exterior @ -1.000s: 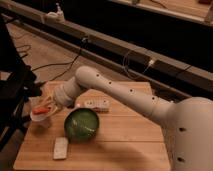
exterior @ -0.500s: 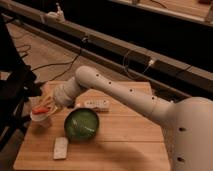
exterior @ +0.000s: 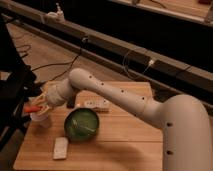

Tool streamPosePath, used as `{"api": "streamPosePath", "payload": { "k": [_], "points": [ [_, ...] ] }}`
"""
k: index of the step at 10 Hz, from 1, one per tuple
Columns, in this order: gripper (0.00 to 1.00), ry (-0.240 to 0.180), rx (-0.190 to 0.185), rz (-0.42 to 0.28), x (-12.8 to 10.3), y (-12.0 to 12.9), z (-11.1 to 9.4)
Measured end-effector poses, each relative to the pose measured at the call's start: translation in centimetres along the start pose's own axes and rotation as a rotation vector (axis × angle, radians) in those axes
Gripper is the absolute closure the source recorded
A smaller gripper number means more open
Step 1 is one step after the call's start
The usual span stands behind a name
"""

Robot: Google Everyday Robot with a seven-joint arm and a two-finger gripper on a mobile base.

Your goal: Place the pepper in the ceramic cup

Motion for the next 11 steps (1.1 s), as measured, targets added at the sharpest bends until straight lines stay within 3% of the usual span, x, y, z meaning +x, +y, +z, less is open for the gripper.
{"api": "streamPosePath", "payload": {
  "k": [5, 8, 11],
  "points": [
    [0.98, -0.115, 0.019, 0.037, 0.4, -1.2, 4.8],
    [0.73, -0.143, 0.023, 0.07, 1.8, -2.1, 6.9],
    [0.41, -0.146, 0.057, 0.094, 3.5, -3.7, 7.2]
  ]
}}
